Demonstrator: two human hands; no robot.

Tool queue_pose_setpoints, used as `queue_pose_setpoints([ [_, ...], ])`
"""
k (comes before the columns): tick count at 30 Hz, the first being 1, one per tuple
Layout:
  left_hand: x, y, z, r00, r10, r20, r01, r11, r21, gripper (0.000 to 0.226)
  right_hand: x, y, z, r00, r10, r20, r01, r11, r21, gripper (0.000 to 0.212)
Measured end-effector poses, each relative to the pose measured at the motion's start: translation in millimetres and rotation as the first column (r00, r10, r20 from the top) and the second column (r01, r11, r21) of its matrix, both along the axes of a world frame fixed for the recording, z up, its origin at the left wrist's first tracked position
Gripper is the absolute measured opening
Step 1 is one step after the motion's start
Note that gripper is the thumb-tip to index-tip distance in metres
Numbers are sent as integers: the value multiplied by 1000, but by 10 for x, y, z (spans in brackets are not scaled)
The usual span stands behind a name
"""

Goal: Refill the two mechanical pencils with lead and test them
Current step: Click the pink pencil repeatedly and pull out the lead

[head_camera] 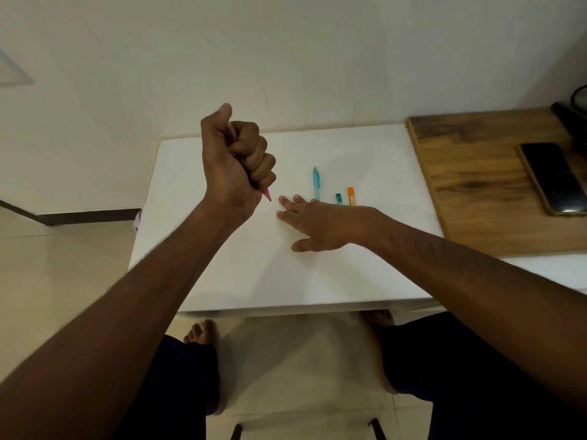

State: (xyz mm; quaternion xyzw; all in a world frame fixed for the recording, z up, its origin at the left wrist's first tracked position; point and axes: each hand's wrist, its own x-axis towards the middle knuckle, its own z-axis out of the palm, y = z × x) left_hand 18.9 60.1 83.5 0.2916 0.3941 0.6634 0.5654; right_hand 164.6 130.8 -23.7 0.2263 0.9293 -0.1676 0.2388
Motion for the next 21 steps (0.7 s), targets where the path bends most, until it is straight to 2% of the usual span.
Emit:
queue_pose_setpoints([
  [7, 3, 6, -2, 1000, 4, -30, -5, 1000, -18, 55, 0, -1, 0, 1000, 1, -8, -1, 1000, 2, 84],
  [11, -6, -2, -11, 1000, -10, 9, 10, 1000, -27, 65, 3, -15, 7, 1000, -1, 0, 1, 1000, -1, 84],
  [16, 12, 34, -31, 997, 39, -70, -44, 996, -72, 63, -5, -11, 22, 1000, 5, 0, -5, 1000, 9, 84],
  [21, -11, 21, -40, 1000, 21, -5, -21, 999, -44, 67, -1, -8, 9, 1000, 8, 4, -8, 1000, 8, 84],
])
